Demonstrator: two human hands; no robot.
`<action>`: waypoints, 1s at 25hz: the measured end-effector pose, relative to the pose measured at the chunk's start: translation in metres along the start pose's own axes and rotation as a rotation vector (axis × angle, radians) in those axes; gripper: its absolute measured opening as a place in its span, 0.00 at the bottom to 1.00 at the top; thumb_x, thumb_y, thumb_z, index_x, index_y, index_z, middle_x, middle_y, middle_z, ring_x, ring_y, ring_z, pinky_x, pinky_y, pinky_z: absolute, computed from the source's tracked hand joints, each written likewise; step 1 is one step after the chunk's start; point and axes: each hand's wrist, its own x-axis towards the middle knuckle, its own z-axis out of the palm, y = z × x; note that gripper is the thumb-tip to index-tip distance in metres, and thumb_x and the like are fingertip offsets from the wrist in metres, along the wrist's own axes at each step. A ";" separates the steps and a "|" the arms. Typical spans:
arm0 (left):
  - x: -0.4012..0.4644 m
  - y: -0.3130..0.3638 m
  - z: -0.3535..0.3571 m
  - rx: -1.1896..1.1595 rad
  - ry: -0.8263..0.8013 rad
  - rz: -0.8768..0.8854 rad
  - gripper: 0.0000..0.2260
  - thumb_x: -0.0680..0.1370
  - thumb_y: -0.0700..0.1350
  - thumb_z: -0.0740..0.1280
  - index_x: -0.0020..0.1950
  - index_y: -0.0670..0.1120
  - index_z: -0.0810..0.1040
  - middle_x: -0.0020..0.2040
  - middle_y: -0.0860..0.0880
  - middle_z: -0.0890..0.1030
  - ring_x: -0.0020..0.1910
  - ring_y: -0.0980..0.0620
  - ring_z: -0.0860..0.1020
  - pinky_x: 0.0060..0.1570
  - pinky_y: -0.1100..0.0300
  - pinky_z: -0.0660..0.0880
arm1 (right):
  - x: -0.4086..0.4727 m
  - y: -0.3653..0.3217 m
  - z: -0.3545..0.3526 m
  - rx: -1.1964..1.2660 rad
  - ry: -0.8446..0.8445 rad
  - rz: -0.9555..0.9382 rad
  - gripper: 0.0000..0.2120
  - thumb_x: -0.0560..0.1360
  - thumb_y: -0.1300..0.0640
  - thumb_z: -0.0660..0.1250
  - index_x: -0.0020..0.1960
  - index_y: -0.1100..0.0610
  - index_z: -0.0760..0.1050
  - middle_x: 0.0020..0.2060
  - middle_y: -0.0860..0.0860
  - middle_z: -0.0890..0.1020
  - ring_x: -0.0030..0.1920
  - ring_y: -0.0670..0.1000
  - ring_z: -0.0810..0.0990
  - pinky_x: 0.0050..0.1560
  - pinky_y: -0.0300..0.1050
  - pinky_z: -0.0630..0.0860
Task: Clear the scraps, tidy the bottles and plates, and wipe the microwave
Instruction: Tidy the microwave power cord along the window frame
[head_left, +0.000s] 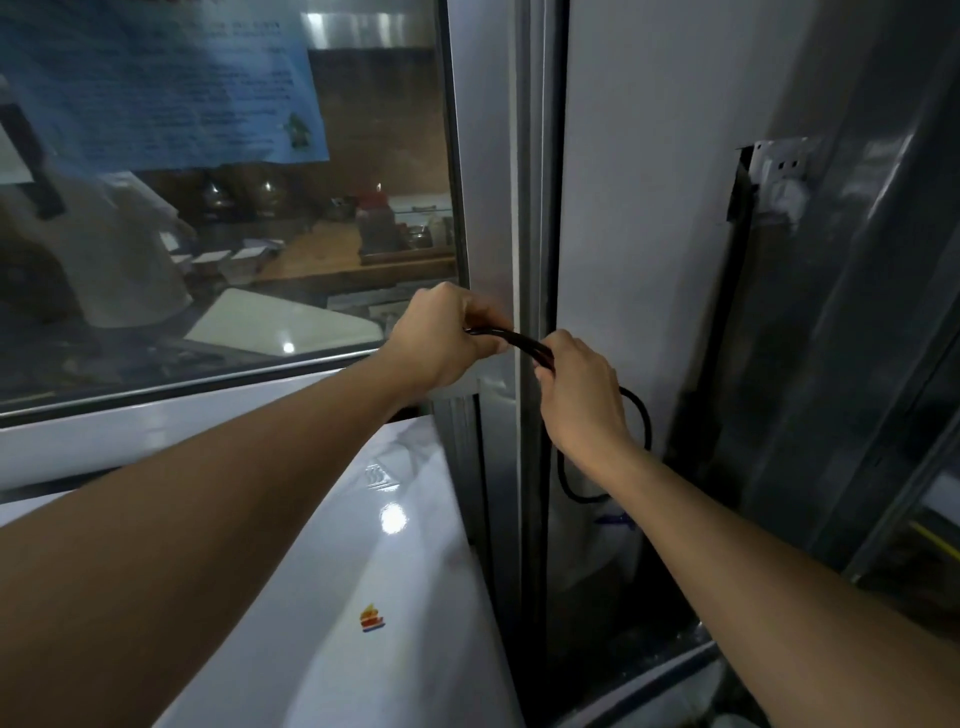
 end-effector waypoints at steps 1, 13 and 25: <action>0.000 -0.003 -0.003 -0.018 -0.031 -0.018 0.07 0.74 0.45 0.71 0.51 0.52 0.82 0.47 0.53 0.82 0.46 0.59 0.78 0.48 0.64 0.73 | 0.001 0.003 0.000 0.035 -0.005 0.010 0.04 0.79 0.60 0.60 0.51 0.58 0.72 0.45 0.53 0.77 0.45 0.52 0.76 0.46 0.48 0.75; -0.001 -0.030 -0.010 -0.025 -0.087 -0.154 0.06 0.73 0.39 0.71 0.47 0.49 0.83 0.45 0.49 0.83 0.43 0.55 0.79 0.41 0.68 0.72 | 0.003 0.015 0.015 -0.125 -0.099 -0.089 0.13 0.78 0.53 0.61 0.61 0.55 0.70 0.50 0.51 0.76 0.53 0.53 0.74 0.57 0.52 0.70; -0.003 -0.048 -0.012 0.172 -0.149 -0.119 0.10 0.75 0.38 0.69 0.56 0.44 0.81 0.49 0.49 0.81 0.47 0.56 0.77 0.47 0.67 0.69 | 0.017 0.029 0.015 -0.148 -0.160 -0.052 0.14 0.81 0.57 0.56 0.45 0.63 0.75 0.39 0.56 0.76 0.37 0.52 0.73 0.37 0.43 0.65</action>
